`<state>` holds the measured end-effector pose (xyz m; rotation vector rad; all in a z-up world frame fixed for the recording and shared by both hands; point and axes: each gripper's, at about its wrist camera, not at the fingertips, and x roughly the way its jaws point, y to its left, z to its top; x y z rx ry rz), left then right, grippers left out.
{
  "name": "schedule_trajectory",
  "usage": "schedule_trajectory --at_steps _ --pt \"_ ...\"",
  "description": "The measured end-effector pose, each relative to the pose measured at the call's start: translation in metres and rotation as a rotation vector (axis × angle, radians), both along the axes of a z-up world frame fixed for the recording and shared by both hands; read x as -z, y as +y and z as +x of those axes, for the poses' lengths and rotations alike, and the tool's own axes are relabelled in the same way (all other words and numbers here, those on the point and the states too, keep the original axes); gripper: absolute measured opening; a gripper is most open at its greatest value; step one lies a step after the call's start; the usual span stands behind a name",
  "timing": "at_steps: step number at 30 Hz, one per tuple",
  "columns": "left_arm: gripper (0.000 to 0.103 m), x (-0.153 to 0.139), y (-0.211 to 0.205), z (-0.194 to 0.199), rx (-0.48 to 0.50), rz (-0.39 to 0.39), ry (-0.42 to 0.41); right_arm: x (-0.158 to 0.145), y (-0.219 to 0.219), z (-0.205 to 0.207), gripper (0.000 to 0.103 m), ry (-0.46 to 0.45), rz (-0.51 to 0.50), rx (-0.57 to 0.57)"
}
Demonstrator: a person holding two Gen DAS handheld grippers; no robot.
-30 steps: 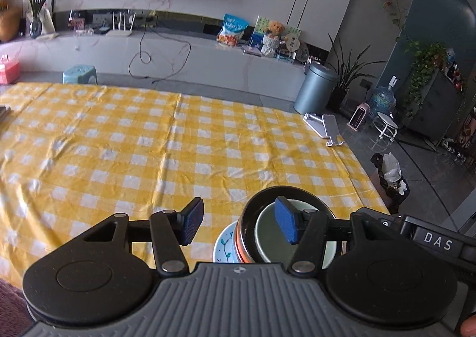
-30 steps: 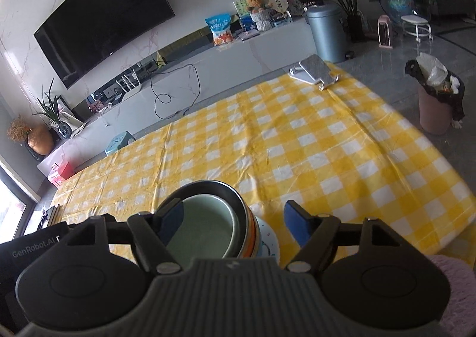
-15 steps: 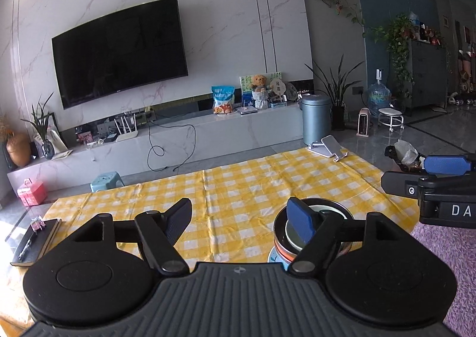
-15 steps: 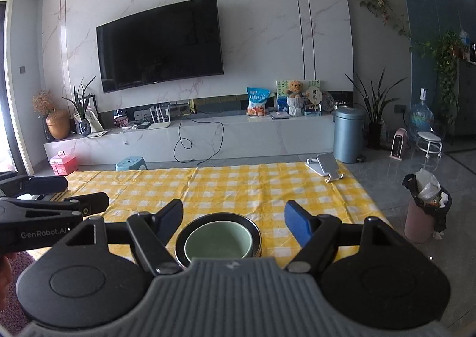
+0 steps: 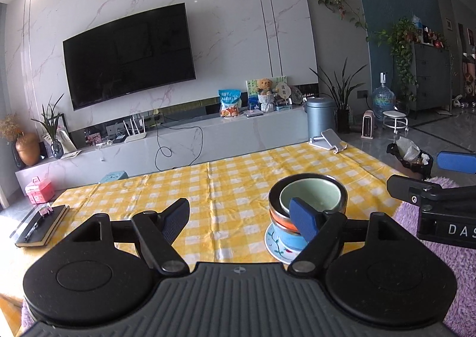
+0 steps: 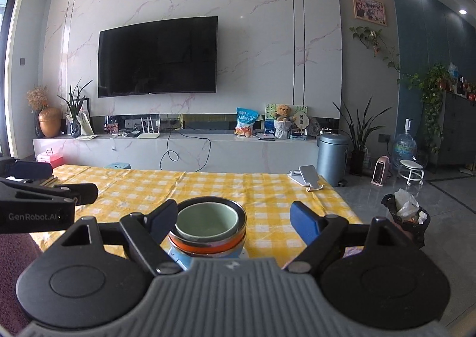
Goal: Organize plates and bowls
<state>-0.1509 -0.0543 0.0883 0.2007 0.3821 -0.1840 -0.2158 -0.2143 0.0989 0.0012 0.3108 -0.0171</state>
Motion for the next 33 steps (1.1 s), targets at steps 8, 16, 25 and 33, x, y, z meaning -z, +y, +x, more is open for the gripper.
schedule_trajectory --at_steps 8,16,25,33 --pt "0.090 0.032 -0.001 0.002 -0.073 0.036 0.053 0.033 0.010 0.003 0.083 0.057 -0.025 -0.008" --pt "0.090 0.053 -0.008 0.003 -0.065 0.069 0.105 0.051 0.004 0.011 0.086 0.105 0.011 -0.019" --pt "0.090 0.056 -0.008 0.003 -0.065 0.075 0.133 0.054 0.007 0.014 0.087 0.144 0.035 -0.024" --pt "0.090 0.056 -0.007 0.002 -0.066 0.069 0.132 0.056 0.007 0.016 0.087 0.144 0.025 -0.022"
